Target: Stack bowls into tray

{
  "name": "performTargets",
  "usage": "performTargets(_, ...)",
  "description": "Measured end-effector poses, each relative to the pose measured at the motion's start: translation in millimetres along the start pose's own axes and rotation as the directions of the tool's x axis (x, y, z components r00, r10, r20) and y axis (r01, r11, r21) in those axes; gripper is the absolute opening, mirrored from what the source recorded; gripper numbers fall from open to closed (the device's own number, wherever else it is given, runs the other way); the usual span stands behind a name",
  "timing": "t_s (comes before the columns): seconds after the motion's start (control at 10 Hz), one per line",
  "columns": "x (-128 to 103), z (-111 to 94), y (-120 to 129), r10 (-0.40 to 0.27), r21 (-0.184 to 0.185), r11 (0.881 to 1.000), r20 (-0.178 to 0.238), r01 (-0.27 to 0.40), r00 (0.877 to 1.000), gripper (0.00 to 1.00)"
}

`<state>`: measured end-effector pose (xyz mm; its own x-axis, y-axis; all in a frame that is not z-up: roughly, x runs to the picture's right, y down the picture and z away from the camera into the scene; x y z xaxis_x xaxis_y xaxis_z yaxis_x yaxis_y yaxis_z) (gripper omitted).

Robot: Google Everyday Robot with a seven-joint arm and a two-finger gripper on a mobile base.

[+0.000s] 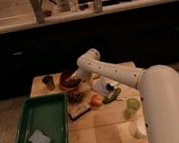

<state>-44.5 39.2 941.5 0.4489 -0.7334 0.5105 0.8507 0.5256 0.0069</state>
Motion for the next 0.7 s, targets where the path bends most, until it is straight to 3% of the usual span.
performTargets(0.1, 0.3, 2.9, -0.5, 0.001, -0.004, 1.000, 0.007, -0.001, 1.000, 0.75)
performTargets(0.7, -2.9, 16.6, -1.3, -0.003, -0.028, 1.000, 0.038, 0.004, 0.999, 0.14)
